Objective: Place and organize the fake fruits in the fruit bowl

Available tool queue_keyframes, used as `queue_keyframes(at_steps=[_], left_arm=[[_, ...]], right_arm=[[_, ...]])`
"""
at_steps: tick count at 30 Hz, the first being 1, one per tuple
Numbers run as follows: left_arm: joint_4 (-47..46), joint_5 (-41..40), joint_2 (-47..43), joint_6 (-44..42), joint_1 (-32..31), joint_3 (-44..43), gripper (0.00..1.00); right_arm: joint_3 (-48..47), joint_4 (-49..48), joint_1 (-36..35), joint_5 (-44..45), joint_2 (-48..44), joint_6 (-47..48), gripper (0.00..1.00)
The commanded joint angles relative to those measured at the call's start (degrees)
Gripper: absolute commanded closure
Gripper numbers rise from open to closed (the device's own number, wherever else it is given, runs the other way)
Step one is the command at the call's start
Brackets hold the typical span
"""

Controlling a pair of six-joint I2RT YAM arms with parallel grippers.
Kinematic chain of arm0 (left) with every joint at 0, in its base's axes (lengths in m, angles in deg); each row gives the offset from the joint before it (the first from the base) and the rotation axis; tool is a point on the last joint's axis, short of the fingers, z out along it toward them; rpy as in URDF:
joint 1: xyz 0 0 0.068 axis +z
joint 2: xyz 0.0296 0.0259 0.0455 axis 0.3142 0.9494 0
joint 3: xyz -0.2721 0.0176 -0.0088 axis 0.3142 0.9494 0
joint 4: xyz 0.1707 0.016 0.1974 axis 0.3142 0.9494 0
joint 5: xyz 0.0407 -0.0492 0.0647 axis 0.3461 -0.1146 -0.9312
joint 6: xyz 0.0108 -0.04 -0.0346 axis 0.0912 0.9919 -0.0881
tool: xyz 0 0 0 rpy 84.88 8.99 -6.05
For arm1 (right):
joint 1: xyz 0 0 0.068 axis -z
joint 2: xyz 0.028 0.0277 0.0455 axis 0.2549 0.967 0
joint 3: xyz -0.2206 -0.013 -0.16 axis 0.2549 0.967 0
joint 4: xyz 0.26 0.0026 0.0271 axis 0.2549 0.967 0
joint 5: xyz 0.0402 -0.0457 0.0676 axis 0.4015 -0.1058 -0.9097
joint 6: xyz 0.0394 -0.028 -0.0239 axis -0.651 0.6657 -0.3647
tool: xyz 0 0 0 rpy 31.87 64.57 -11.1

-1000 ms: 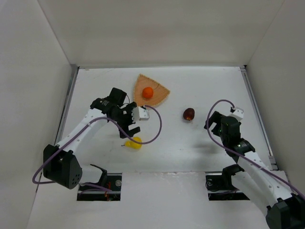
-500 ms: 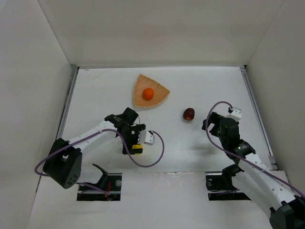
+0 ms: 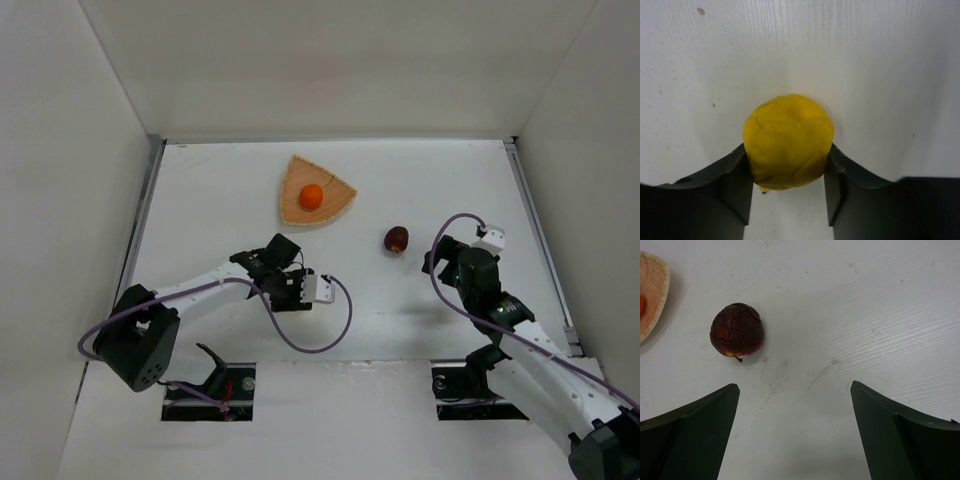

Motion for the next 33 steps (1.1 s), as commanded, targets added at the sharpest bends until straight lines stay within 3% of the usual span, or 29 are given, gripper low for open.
queue_keyframes(at_steps=[1,2,8,12,17,26,31,33], left_arm=[[-1.7,0.7,-0.4,3.1,-0.4,-0.3,0.74],[-1.5,0.4,-0.6,4.0,0.2,-1.7,0.78],[-1.5,2.1,-1.7,11.2,9.7,-13.5,0.80],[-6.5,2.0,2.1,21.5,15.0,-24.1,0.81],[-12.1,-4.0,14.8,32.4,19.0,-37.6,0.81],[-13.5,-7.2,40.9,37.3,20.2,-61.8,0.78],[-16.8,-8.8,46.5,37.7,20.4,-65.1,0.72],[-18.0,-8.8,47.3,37.5,20.2,-64.6,0.66]], right_arm=[[-1.5,-0.9,-0.4,1.1,0.0,-0.6,0.00],[-1.4,-0.9,-0.4,1.1,-0.2,-0.6,0.00],[-1.6,-0.8,-0.5,1.1,0.5,-0.7,0.00],[-2.6,-0.2,-1.8,0.8,2.8,-1.2,0.00],[-3.7,-2.5,-2.5,-0.8,7.7,-3.7,0.00],[-13.2,-10.0,-2.7,-3.4,25.9,-2.8,0.00],[-21.5,-10.8,-3.2,-6.5,37.1,-0.8,0.00],[-23.8,-10.2,-3.3,-7.3,41.3,-1.7,0.00]])
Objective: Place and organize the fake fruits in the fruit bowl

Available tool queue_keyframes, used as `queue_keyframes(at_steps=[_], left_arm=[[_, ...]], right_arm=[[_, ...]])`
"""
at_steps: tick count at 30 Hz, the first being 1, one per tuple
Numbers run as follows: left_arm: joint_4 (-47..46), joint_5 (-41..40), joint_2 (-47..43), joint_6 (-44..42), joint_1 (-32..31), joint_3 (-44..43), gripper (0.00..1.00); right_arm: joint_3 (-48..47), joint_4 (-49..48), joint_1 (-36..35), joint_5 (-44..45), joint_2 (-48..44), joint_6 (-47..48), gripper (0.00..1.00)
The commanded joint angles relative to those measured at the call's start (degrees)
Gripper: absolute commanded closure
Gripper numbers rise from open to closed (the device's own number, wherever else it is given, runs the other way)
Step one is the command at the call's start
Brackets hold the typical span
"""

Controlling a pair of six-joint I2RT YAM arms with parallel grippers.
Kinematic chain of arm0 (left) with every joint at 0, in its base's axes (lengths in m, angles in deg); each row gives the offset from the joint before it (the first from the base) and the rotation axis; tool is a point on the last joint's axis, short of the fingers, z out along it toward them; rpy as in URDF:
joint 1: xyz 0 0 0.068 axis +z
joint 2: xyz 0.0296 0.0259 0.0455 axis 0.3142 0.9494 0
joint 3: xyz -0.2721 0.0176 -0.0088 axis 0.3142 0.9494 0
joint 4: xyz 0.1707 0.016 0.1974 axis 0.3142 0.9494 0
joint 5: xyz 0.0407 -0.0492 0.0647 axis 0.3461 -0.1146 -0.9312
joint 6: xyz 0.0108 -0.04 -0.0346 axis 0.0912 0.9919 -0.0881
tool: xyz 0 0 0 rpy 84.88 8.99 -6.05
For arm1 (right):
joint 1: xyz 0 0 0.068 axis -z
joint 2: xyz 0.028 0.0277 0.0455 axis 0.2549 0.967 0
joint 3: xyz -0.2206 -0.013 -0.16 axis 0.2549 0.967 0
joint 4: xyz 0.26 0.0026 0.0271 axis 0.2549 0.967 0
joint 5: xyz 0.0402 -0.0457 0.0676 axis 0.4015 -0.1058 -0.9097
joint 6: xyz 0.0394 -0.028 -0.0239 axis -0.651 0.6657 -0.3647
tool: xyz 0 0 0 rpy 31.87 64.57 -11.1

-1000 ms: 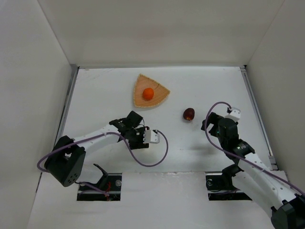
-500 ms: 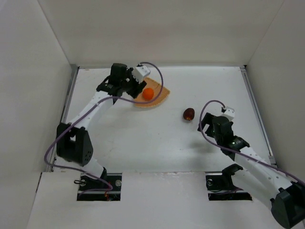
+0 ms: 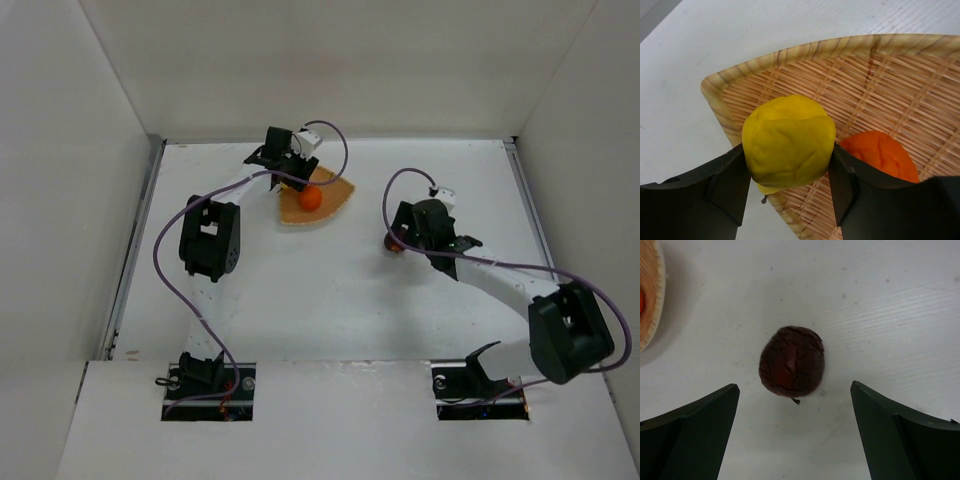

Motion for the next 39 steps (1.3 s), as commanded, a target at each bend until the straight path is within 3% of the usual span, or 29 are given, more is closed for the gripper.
queue_keyframes(at_steps=[1,2,4,6,13,17,19,21,24,33,36,39], left_arm=[[-5.2,-0.6,-1.4,1.8,-0.1,-3.1,0.63],[-6.0,-0.2,-1.3,2.1,-0.1,-2.6,0.59],[-8.1,0.0,-1.3,3.1,0.0,-1.5,0.40],[-9.6,-0.3,-1.8,4.0,0.0,-0.4,0.28],[-11.0,-0.5,-8.0,7.7,0.5,2.1,0.23],[-9.6,-0.5,-12.9,9.8,1.8,3.2,0.21],[-7.5,-0.8,-14.8,10.7,3.1,3.5,0.21],[-4.5,-1.3,-16.2,11.3,4.8,3.5,0.20],[-0.1,-1.4,-17.9,12.0,7.7,4.1,0.20],[4.2,-1.1,-25.7,12.0,16.2,14.5,0.20],[4.2,-1.0,-27.8,11.9,18.5,18.0,0.18],[4.0,-1.0,-29.9,12.3,21.0,21.0,0.18]], right_arm=[[-4.9,-2.3,-0.8,-2.4,5.5,-0.8,0.00],[-5.8,-1.6,-0.8,-2.4,7.1,-1.7,0.00],[-8.0,0.0,-0.8,-2.6,10.7,-2.6,0.00],[-10.6,2.2,-0.8,-3.2,14.1,-2.5,0.00],[-16.8,4.7,0.0,-2.4,21.6,-1.3,0.01],[-18.3,4.8,-0.2,-3.1,22.9,0.8,0.34],[-19.3,4.6,-0.2,-3.1,23.1,2.1,0.61],[-21.7,4.5,-0.9,-3.5,23.1,4.0,0.80],[-28.3,5.5,-2.8,-5.0,24.3,6.3,0.88],[-51.5,7.7,-5.2,-8.9,38.9,7.0,0.83],[-55.4,7.8,-5.4,-10.4,42.7,7.5,0.68],[-56.9,7.7,-5.7,-11.7,44.0,7.9,0.40]])
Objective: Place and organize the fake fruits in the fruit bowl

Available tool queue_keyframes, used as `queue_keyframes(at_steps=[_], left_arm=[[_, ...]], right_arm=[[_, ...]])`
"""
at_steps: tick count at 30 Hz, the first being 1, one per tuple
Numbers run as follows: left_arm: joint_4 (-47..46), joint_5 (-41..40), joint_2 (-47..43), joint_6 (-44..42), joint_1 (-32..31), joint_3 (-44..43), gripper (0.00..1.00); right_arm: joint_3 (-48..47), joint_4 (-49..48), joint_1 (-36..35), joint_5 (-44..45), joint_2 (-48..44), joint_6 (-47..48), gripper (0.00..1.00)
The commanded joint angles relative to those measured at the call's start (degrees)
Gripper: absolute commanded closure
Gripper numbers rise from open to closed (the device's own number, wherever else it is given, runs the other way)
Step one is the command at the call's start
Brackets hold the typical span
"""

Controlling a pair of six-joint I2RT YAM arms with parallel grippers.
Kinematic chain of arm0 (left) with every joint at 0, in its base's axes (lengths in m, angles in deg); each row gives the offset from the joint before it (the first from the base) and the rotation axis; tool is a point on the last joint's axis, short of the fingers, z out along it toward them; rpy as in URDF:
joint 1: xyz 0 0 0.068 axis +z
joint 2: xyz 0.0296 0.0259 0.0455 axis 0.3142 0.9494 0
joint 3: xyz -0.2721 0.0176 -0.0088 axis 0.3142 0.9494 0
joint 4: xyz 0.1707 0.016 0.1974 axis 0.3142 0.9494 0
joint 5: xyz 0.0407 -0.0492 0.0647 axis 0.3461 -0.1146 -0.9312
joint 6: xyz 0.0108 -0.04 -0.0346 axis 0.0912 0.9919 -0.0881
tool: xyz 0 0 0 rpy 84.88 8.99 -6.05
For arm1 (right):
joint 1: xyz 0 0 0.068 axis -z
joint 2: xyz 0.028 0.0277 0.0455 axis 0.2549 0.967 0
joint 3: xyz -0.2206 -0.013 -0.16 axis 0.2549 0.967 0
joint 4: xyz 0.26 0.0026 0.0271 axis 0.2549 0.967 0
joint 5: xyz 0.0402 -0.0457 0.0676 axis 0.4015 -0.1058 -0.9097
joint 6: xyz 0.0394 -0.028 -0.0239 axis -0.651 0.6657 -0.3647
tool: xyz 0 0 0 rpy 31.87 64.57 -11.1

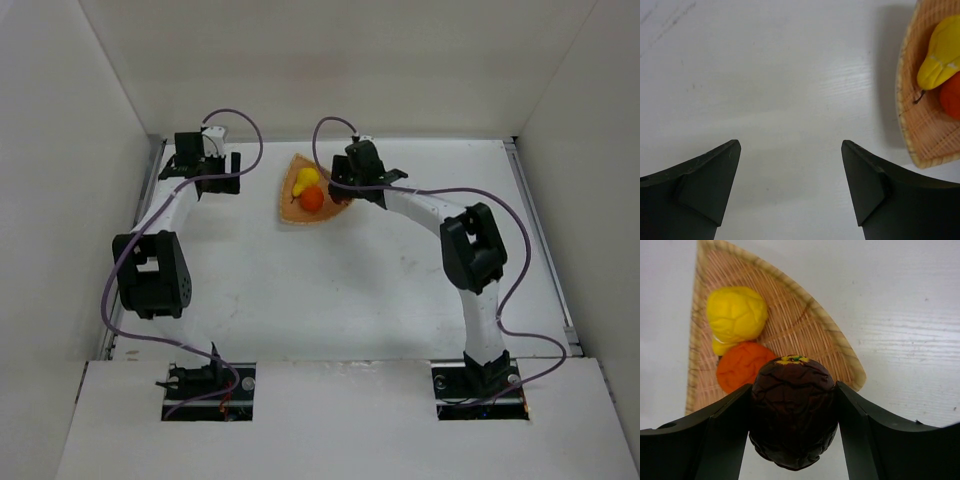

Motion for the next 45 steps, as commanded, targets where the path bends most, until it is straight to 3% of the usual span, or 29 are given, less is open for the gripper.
queue_keyframes(at_steps=[1,3,4,12,17,23,29,45], left_arm=[[-0.9,0.3,-6.4,1.3,2.4,2.7,0.18],[-1.4,0.3,-7.7,1.2,3.6,4.3,0.16],[-1.6,0.3,-8.4,1.0,4.0,5.0,0.15],[-2.4,-1.1,-13.3,5.3,10.0,7.1,0.07],[-5.1,-0.9,-18.6,9.5,17.3,12.4,0.01],[-9.1,1.3,-23.3,10.5,22.0,19.3,0.00],[-10.8,5.3,-25.5,11.0,22.3,23.1,0.00],[-10.7,6.2,-25.6,11.2,20.8,23.6,0.00]], right_arm=[[-2.9,0.0,-0.8,-2.5,0.6,1.2,0.31],[-2.9,-0.2,-1.0,-2.8,0.1,1.4,0.03],[-2.9,-0.2,-1.0,-3.2,-0.5,1.5,0.00],[4.6,-0.9,-1.1,-2.0,-14.7,1.8,0.00],[20.1,-1.7,3.1,-0.5,-30.6,1.4,0.00],[44.4,1.9,21.9,-1.4,-52.0,1.9,0.00],[57.7,3.3,36.6,-2.4,-67.4,1.7,0.00],[64.2,2.1,35.2,-3.0,-70.7,-0.1,0.00]])
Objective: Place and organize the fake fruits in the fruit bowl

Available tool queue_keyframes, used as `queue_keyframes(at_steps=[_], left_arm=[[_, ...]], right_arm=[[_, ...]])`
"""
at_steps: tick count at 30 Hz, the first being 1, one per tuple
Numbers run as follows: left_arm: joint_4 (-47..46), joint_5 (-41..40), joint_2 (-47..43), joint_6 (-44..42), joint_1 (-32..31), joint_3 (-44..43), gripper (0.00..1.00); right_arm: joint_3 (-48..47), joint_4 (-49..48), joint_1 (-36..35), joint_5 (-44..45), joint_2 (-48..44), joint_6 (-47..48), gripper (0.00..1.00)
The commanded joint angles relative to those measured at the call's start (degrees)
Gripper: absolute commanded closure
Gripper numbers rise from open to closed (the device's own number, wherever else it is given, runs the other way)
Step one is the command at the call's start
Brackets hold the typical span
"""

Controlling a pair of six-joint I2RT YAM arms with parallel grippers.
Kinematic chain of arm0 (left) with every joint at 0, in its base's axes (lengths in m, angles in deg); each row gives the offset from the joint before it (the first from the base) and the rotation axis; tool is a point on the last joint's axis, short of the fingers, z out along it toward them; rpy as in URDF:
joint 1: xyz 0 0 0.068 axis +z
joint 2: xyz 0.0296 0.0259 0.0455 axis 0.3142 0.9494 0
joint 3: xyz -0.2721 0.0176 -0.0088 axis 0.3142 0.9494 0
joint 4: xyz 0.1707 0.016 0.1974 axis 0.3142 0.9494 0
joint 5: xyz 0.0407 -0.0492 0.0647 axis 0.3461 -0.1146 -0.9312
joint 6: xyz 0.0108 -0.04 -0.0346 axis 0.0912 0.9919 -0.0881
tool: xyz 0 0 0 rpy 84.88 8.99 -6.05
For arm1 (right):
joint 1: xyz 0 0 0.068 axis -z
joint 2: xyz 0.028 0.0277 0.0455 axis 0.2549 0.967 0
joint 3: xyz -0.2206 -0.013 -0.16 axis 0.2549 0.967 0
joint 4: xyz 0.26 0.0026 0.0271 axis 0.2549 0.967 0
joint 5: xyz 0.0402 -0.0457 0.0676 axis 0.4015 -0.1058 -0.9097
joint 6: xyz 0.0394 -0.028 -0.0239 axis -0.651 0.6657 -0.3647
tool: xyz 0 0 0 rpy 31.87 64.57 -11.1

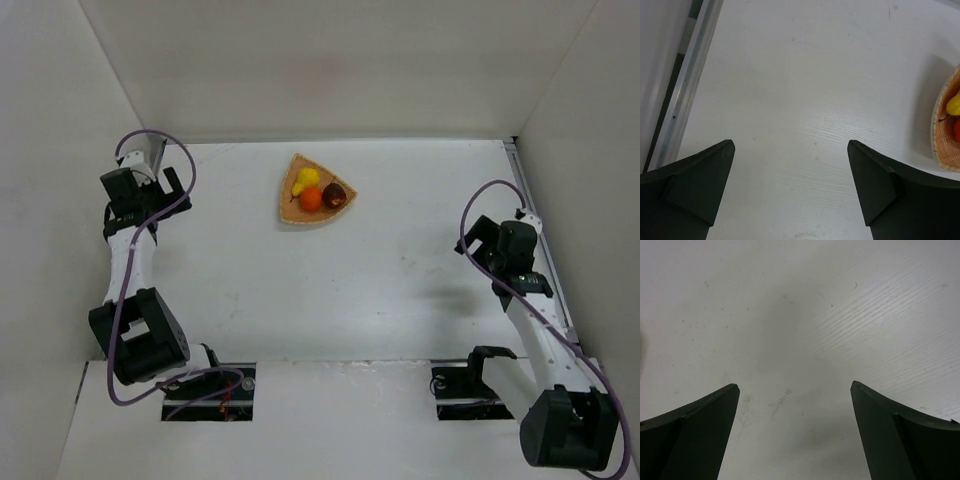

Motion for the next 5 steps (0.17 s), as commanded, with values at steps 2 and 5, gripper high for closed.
queue_keyframes(at_steps=[2,5], left_arm=[[-2.5,0.8,-2.7,-1.1,-0.6,0.8,0.00],[-2.9,0.5,-3.4,-1.5,-0.6,0.9,0.00]], right_arm=[[0.1,-2.3,-0.5,0.0,-1.2,-0.6,0.00],[-0.3,-2.5,-0.7,0.0,-1.0,-0.6,0.00]])
